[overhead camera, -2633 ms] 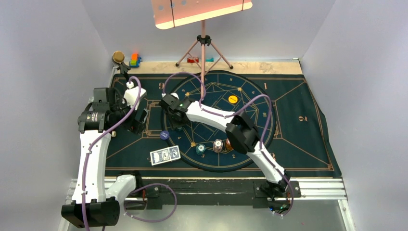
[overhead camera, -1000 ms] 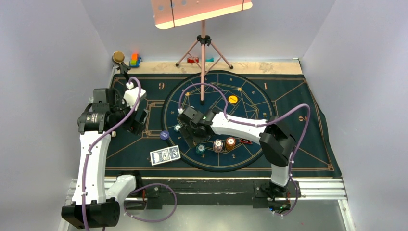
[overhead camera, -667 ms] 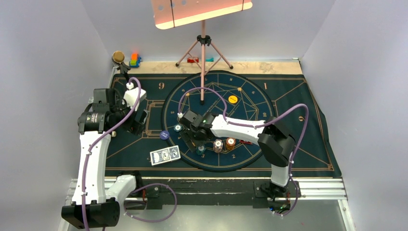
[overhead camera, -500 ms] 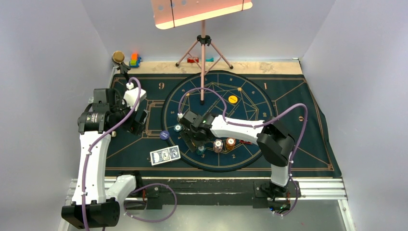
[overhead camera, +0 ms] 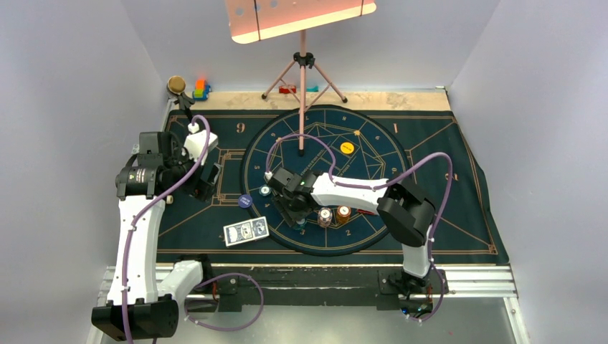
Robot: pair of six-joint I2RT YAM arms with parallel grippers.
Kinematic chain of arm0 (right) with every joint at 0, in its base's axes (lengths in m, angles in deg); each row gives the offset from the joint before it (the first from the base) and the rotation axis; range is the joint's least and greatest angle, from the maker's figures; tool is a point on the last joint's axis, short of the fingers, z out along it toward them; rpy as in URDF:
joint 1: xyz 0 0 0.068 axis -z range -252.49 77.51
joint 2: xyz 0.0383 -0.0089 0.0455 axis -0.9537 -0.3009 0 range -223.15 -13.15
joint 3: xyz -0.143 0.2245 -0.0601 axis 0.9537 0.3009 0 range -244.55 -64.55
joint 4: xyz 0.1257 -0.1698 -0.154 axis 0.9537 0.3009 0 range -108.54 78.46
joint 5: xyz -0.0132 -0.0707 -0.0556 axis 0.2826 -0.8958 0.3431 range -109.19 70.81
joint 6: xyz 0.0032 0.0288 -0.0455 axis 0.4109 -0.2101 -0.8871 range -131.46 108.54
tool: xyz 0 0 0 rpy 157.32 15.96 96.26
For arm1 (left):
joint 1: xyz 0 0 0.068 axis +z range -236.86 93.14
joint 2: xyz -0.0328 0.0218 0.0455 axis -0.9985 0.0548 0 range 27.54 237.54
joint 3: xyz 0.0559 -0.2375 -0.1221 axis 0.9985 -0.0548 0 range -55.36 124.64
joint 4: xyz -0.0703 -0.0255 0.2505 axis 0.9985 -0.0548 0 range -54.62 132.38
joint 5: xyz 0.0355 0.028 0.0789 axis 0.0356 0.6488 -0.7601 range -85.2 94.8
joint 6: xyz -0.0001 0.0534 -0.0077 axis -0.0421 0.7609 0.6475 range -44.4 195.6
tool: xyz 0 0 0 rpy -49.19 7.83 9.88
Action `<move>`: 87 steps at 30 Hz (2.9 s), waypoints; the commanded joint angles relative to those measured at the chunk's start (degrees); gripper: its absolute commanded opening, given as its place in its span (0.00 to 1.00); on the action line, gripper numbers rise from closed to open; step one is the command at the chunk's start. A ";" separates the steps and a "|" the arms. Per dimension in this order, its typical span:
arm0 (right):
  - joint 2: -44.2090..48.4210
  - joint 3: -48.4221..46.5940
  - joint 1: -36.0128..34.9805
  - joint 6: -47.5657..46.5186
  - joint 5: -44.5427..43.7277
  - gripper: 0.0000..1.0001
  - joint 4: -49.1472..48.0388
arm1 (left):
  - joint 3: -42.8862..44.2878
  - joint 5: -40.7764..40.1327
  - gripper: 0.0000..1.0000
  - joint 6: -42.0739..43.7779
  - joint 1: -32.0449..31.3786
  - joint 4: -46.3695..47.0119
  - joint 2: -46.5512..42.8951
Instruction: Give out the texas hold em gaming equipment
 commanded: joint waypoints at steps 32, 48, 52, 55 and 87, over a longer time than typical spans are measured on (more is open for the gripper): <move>3.57 -14.24 19.67 -2.49 -0.77 0.42 6.16 | 1.27 -0.17 1.00 0.97 0.26 0.07 -1.25; -21.75 -36.15 32.64 -2.66 -2.21 0.39 7.30 | 1.14 0.25 1.00 1.08 0.22 0.44 -0.80; -24.09 -37.86 32.98 -2.30 -3.27 0.41 7.44 | 1.02 0.40 1.00 0.94 0.23 0.69 -0.56; -24.71 -37.89 33.00 -2.09 -3.62 0.47 7.23 | 0.84 0.56 1.00 0.90 0.25 0.82 -0.54; 0.84 -7.43 0.51 1.00 0.85 0.89 3.07 | 0.61 0.71 1.00 1.08 0.28 -0.15 -1.75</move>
